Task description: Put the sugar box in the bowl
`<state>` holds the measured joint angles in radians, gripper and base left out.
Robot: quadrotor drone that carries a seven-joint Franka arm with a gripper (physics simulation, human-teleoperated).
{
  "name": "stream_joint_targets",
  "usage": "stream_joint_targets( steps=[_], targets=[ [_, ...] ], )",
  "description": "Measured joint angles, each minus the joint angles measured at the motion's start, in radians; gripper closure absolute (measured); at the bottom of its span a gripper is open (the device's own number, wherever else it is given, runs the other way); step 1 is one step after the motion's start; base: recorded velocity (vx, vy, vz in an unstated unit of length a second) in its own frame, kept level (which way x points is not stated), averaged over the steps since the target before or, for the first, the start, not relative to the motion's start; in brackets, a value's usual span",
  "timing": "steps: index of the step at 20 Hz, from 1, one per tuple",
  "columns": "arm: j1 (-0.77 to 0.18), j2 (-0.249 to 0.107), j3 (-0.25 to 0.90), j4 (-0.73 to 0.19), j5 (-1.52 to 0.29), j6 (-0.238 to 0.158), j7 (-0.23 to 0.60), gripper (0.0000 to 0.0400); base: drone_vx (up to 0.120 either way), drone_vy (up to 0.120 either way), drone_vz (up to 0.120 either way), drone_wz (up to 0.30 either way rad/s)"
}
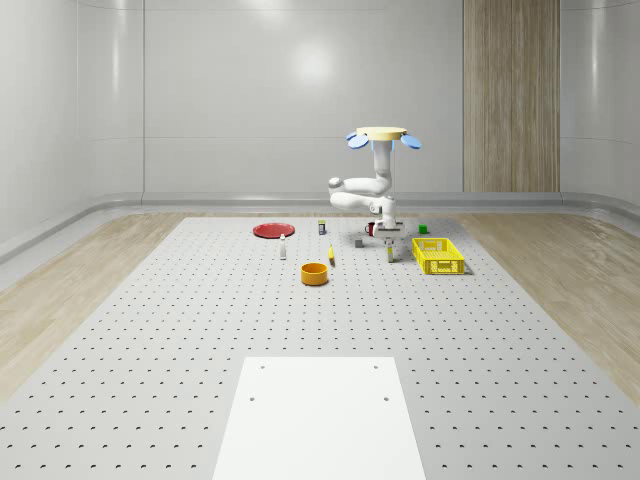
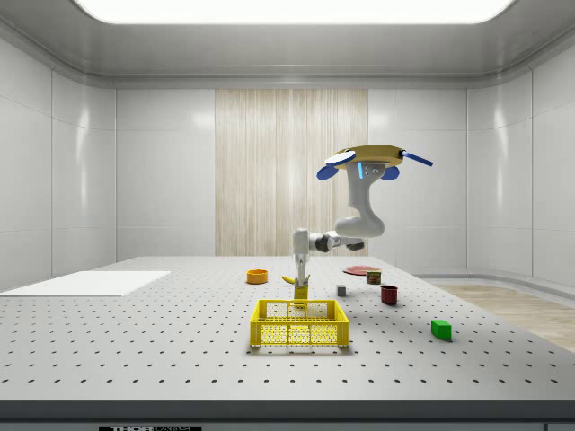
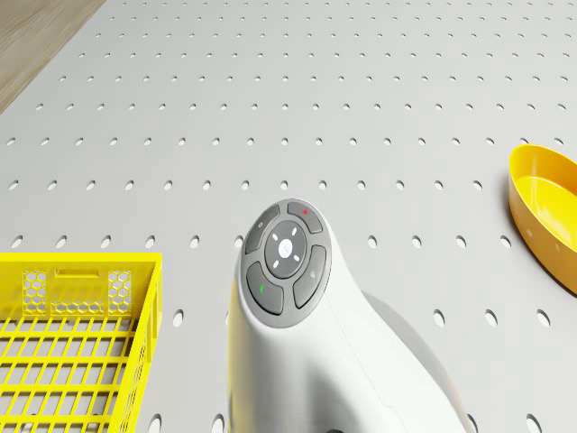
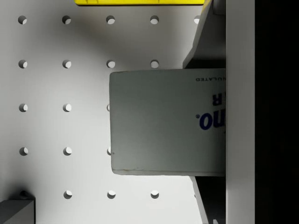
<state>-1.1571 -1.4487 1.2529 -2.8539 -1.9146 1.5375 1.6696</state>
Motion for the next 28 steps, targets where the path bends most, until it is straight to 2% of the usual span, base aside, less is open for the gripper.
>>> stream_joint_targets(
  steps=[6,12,23,28],
  targets=[
    [0.003,0.002,0.077,-0.016,0.073,-0.028,-0.001,0.0232,0.02,-0.013,0.093,0.0],
    [0.001,-0.002,0.116,-0.021,0.111,-0.035,-0.002,0.0232,0.12,-0.12,0.12,0.0],
    [-0.003,-0.016,0.132,-0.023,0.13,-0.026,0.004,0.0232,0.12,-0.12,0.12,0.0],
    [-0.005,-0.023,0.134,-0.022,0.134,-0.02,0.006,0.0232,0.12,-0.12,0.0,0.0]
  ],
)
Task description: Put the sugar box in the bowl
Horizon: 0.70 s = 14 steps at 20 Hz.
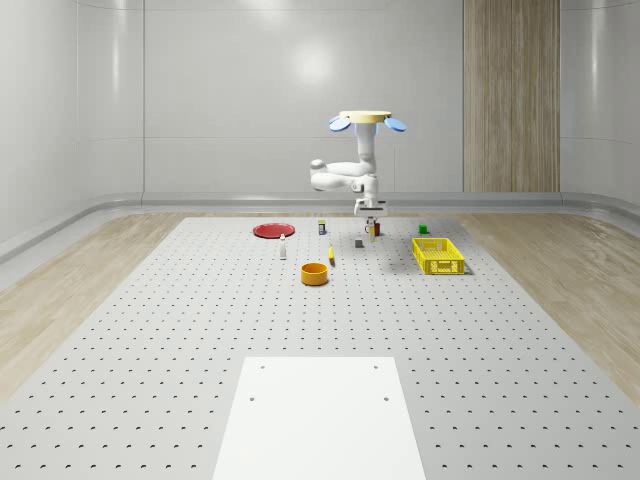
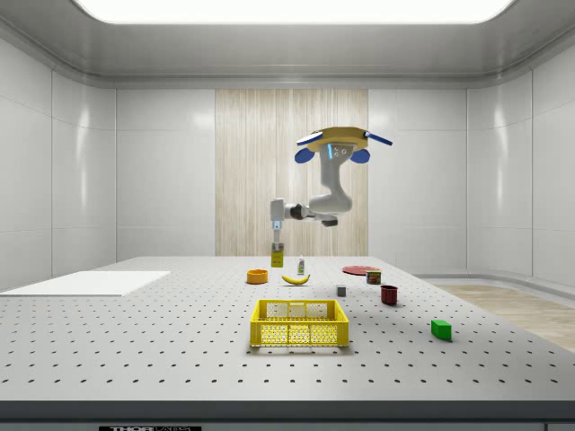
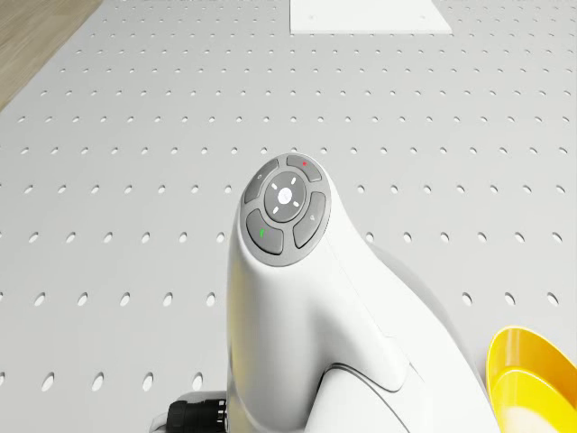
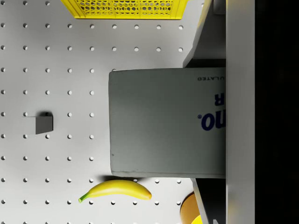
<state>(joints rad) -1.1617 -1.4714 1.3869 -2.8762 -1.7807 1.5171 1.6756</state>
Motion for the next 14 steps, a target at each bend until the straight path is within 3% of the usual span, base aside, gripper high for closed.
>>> stream_joint_targets(
  steps=[14],
  targets=[
    [-0.003,-0.017,0.003,0.001,0.007,0.016,0.004,0.0232,0.12,-0.12,0.0,0.0]
  ],
)
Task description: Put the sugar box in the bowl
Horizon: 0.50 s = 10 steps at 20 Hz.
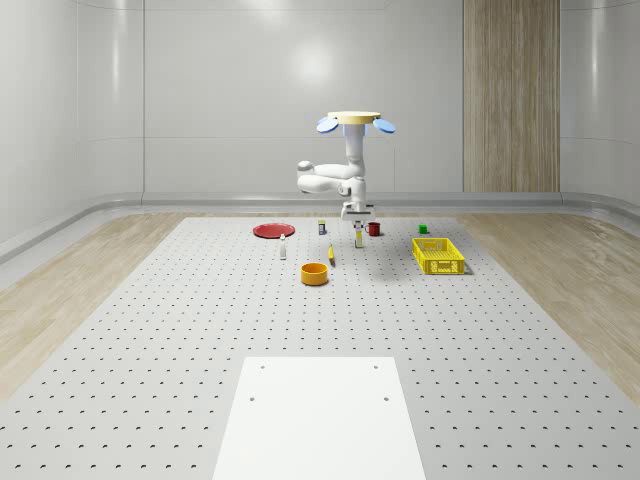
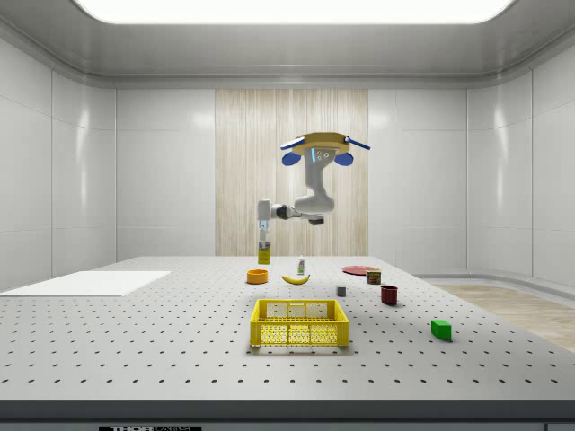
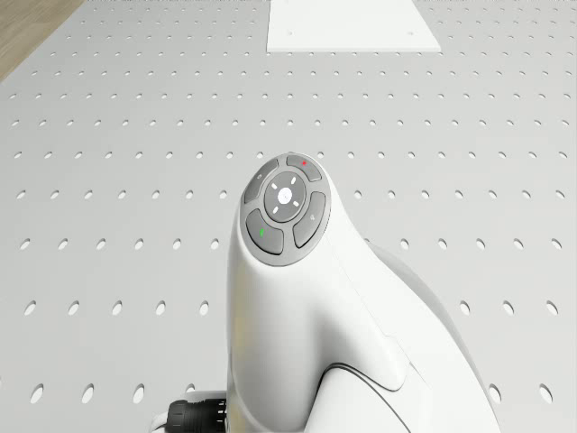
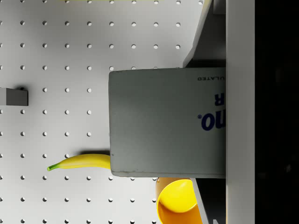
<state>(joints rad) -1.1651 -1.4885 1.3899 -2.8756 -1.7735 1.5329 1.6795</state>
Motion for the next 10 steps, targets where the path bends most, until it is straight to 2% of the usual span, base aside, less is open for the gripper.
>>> stream_joint_targets(
  steps=[10],
  targets=[
    [-0.002,-0.01,0.002,0.0,0.004,0.01,0.002,0.0232,0.12,-0.12,0.0,0.0]
  ],
)
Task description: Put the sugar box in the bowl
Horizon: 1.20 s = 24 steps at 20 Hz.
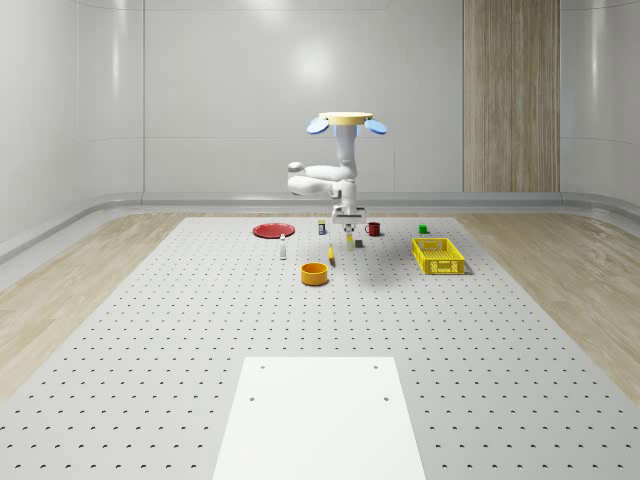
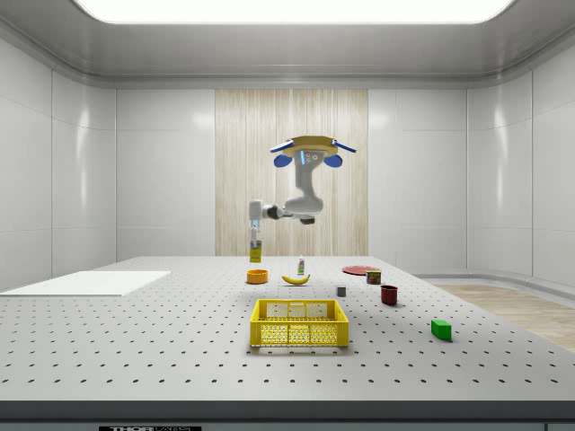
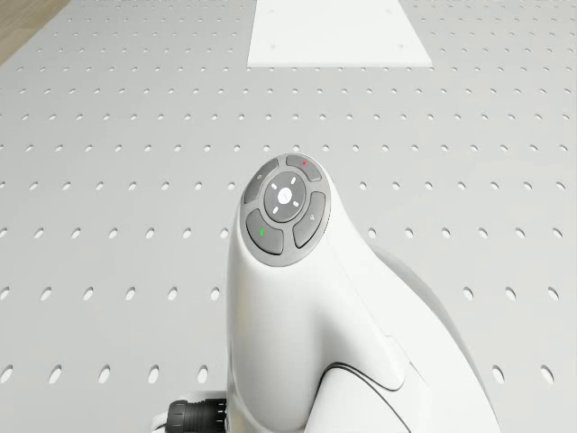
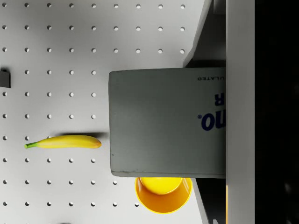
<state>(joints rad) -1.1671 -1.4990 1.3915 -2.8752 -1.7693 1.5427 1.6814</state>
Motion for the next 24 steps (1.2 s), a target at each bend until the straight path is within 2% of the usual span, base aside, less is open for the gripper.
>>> stream_joint_targets(
  steps=[5,11,14,24],
  targets=[
    [-0.001,-0.005,0.001,0.0,0.002,0.004,0.001,0.0232,0.104,-0.12,0.0,0.0],
    [-0.002,-0.01,0.001,0.0,0.004,0.009,0.002,0.0232,0.0,-0.12,0.0,0.0],
    [-0.002,-0.012,0.002,0.0,0.005,0.012,0.002,0.0232,0.0,-0.12,-0.08,0.0],
    [-0.004,-0.02,0.003,0.001,0.008,0.019,0.003,0.0232,0.0,-0.12,-0.016,0.0]
  ],
)
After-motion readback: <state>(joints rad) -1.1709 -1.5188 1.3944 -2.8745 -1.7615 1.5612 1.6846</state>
